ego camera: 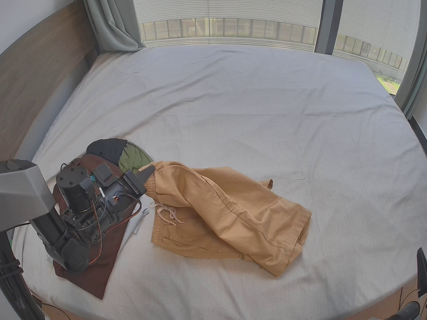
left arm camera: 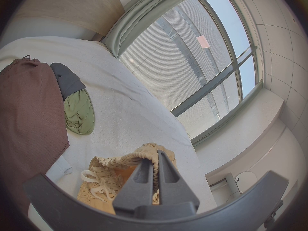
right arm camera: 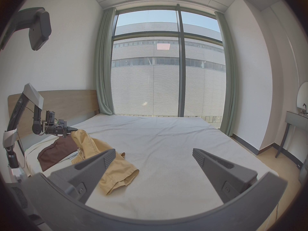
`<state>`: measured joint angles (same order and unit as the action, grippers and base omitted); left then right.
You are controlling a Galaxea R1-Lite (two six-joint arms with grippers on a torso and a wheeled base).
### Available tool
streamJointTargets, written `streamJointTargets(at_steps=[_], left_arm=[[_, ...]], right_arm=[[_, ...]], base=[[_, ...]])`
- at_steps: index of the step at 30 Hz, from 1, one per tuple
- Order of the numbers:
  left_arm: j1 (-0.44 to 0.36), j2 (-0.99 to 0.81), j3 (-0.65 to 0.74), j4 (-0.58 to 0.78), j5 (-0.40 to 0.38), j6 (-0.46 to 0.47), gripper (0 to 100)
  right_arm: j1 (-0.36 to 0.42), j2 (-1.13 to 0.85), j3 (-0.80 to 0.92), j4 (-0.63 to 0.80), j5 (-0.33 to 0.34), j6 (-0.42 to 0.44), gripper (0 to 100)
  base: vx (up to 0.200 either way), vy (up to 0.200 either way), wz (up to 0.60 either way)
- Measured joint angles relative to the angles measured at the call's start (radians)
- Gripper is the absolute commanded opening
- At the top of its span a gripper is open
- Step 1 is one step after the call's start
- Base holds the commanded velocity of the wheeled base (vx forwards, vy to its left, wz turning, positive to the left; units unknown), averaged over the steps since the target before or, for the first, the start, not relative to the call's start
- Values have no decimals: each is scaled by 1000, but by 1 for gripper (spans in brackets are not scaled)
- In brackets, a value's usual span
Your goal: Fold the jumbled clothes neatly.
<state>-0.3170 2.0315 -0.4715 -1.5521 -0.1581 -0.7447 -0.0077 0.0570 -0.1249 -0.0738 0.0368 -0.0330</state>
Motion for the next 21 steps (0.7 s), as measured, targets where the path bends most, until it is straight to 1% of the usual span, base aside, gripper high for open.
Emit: streamJointTargets(at_steps=[4, 10, 15, 21], left_arm=[[0, -1, 1, 0, 0, 0, 0], [6, -3, 2, 0, -1, 8, 0], [11, -4, 1, -1, -6, 16, 0], [22, -4, -2, 0, -9, 48, 0]], right_arm=[[0, 68, -26, -1, 25, -8, 100], [4, 177, -49, -3, 134, -17, 100], [5, 275, -79, -4, 181, -19, 100], [6, 392, -126, -10, 250, -19, 100]], base=[[0, 0, 0], [0, 0, 0], [0, 0, 0], [0, 0, 0]])
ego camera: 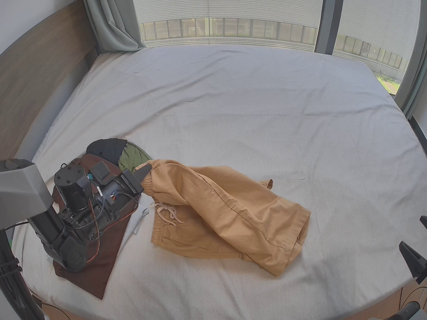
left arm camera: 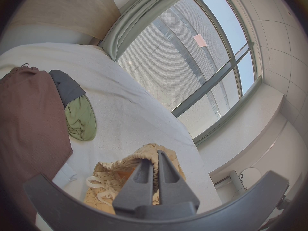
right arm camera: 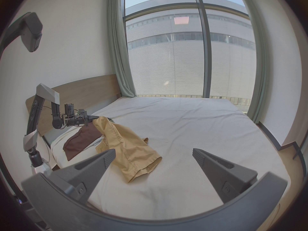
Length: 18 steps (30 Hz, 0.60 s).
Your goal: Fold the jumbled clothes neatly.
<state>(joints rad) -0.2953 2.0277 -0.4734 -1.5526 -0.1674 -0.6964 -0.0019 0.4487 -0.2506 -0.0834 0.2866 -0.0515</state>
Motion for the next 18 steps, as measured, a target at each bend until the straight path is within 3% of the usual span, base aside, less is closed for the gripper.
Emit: streamJointTargets(at_steps=[18], left_arm=[[34, 4, -11, 0, -4, 13, 0]], right_arm=[[8, 268, -114, -10, 140, 10, 100]], base=[[0, 0, 0]])
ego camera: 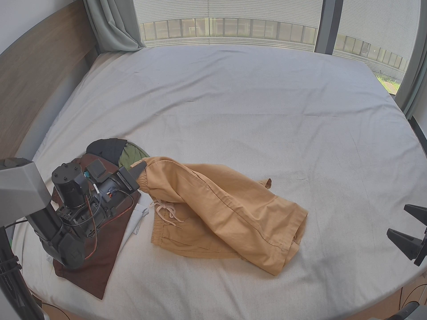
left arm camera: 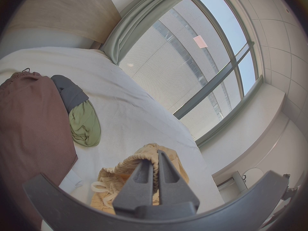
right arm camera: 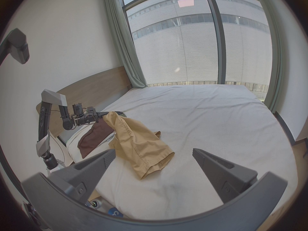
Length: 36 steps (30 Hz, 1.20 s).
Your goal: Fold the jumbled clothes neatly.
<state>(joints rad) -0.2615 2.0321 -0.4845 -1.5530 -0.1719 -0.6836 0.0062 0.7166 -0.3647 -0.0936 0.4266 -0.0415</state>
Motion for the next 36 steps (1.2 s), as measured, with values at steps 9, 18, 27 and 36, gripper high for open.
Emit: streamJointTargets(at_steps=[9, 18, 27, 36], left_arm=[[0, 0, 9, 0, -1, 0, 0], [-1, 1, 8, 0, -1, 1, 0], [-1, 1, 6, 0, -1, 2, 0], [-4, -2, 9, 0, -3, 23, 0]], right_arm=[[1, 88, -29, -1, 45, 20, 100], [3, 173, -56, -7, 99, 19, 100], [71, 255, -61, -53, 118, 21, 100], [118, 340, -60, -89, 117, 27, 100]], base=[[0, 0, 0], [0, 0, 0], [0, 0, 0], [0, 0, 0]])
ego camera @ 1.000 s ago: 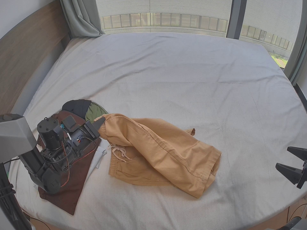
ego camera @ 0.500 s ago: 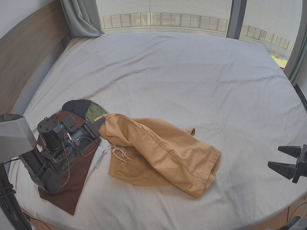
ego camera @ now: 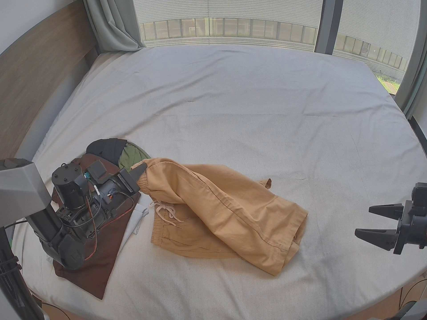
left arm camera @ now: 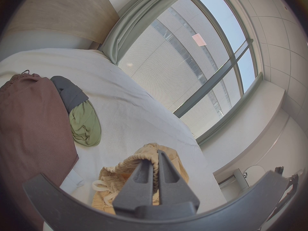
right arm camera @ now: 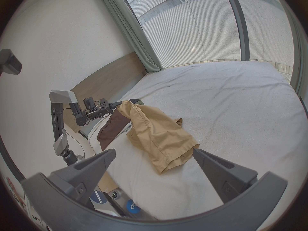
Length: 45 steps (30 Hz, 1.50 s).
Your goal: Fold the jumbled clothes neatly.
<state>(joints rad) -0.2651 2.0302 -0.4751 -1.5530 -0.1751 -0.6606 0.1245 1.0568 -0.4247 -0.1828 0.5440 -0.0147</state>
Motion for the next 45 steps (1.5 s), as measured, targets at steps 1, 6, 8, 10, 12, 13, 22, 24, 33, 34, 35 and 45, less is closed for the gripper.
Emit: streamJointTargets(at_steps=[1, 6, 8, 10, 12, 13, 22, 24, 33, 34, 35, 45], left_arm=[[0, 0, 1, 0, 0, 0, 0], [-1, 0, 2, 0, 0, 3, 0], [-1, 0, 2, 0, 0, 3, 0], [-2, 1, 2, 0, 0, 3, 0], [-2, 2, 1, 0, 0, 4, 0], [-1, 2, 1, 0, 0, 6, 0], [5, 7, 2, 0, -4, 18, 0], [6, 7, 2, 0, -4, 23, 0], [19, 9, 4, 0, -9, 36, 0], [20, 9, 4, 0, -10, 36, 0], [20, 9, 5, 0, -11, 36, 0], [21, 14, 9, 0, -13, 38, 0]], right_arm=[[1, 14, 2, -11, 0, 1, 100], [8, 83, 24, -109, 0, 11, 100], [17, 111, 36, -161, 0, 20, 100], [26, 135, 49, -194, 0, 29, 100], [33, 156, 62, -217, -1, 36, 100], [38, 166, 69, -239, -3, 38, 100], [77, 234, 97, -304, -9, 126, 100], [79, 252, 99, -313, -9, 146, 100], [85, 364, 117, -417, -8, 171, 100], [86, 378, 122, -434, -8, 172, 100], [86, 394, 127, -458, -8, 172, 100], [111, 558, 178, -643, -9, 196, 100]], base=[[0, 0, 0], [0, 0, 0], [0, 0, 0], [0, 0, 0], [0, 0, 0], [0, 0, 0], [0, 0, 0], [0, 0, 0], [0, 0, 0], [0, 0, 0], [0, 0, 0], [0, 0, 0]])
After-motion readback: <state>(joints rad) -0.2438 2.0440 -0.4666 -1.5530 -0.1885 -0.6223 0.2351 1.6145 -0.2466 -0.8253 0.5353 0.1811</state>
